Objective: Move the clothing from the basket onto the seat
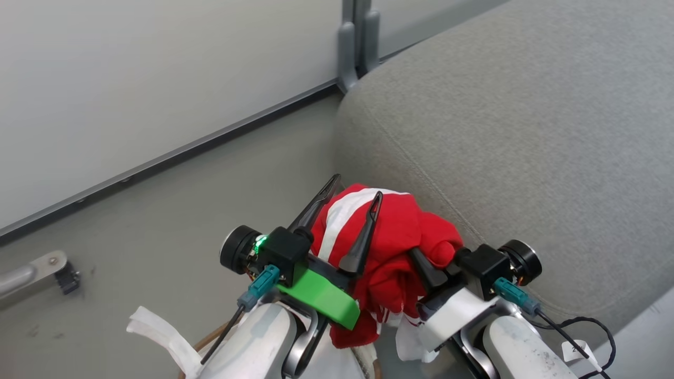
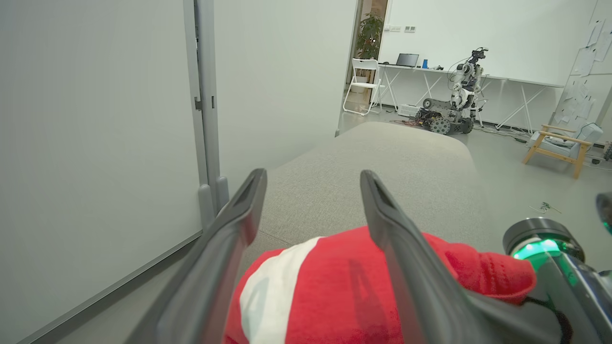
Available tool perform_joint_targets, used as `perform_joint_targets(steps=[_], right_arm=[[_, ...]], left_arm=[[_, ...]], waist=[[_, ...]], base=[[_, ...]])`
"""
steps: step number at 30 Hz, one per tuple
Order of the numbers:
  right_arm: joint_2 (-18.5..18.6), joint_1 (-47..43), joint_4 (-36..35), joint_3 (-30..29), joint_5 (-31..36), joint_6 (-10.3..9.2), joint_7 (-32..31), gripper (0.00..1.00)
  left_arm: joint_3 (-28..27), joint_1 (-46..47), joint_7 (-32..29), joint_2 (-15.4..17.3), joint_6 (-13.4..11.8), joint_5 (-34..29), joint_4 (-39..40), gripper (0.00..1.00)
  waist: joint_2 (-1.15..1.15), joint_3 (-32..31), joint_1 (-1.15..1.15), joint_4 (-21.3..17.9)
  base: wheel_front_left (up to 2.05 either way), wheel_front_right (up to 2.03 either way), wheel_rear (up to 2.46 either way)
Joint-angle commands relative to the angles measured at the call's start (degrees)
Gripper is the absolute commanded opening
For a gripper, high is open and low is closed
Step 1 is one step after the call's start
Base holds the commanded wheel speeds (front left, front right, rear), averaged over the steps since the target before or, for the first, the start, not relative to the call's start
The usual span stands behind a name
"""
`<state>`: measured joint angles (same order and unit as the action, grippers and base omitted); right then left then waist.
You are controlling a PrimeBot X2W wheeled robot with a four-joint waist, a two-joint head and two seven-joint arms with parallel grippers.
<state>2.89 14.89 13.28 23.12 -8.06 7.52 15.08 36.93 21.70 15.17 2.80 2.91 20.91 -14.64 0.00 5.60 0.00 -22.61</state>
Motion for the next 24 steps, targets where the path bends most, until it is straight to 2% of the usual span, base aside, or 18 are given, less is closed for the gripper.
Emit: perform_joint_targets(steps=[1, 6, 14, 20, 24], right_arm=[[0.1, -0.12, -0.59, -0.12, -0.4, -0.06, 0.13, 0.0], [0.09, -0.33, -1.36, -0.9, -0.76, -0.06, 0.13, 0.0], [0.05, 0.59, -3.28, -4.6, -0.03, -0.06, 0.13, 0.0], [0.14, 9.07, -3.29, -9.38, 4.16, -0.06, 0.13, 0.0], [3.63, 17.46, -2.6, -13.22, 6.6, -0.07, 0.13, 0.0]], left_arm=[[-0.46, 1.11, -0.03, 0.22, 0.22, -0.6, -0.1, 1.0], [-1.05, 1.52, -0.03, 0.22, 0.56, -1.32, -0.45, 1.0], [-0.65, 3.05, -0.03, 0.25, 1.25, -1.39, -0.75, 1.0], [-1.72, 4.62, -0.03, 0.28, 1.15, -3.81, -0.52, 1.0], [-2.92, 6.17, -0.03, 0.24, 1.63, -5.72, -0.62, 1.0]], waist=[[0.0, 1.67, 0.0, -4.0], [0.0, 2.54, 0.0, -7.02], [0.0, 5.28, 0.0, -8.0], [0.0, 10.04, 0.0, -8.27], [0.0, 13.78, 0.0, -6.93]], base=[[0.0, 0.0, 0.0], [0.0, 0.0, 0.0], [0.0, 0.0, 0.0], [0.0, 0.0, 0.0], [0.0, 0.0, 0.0]])
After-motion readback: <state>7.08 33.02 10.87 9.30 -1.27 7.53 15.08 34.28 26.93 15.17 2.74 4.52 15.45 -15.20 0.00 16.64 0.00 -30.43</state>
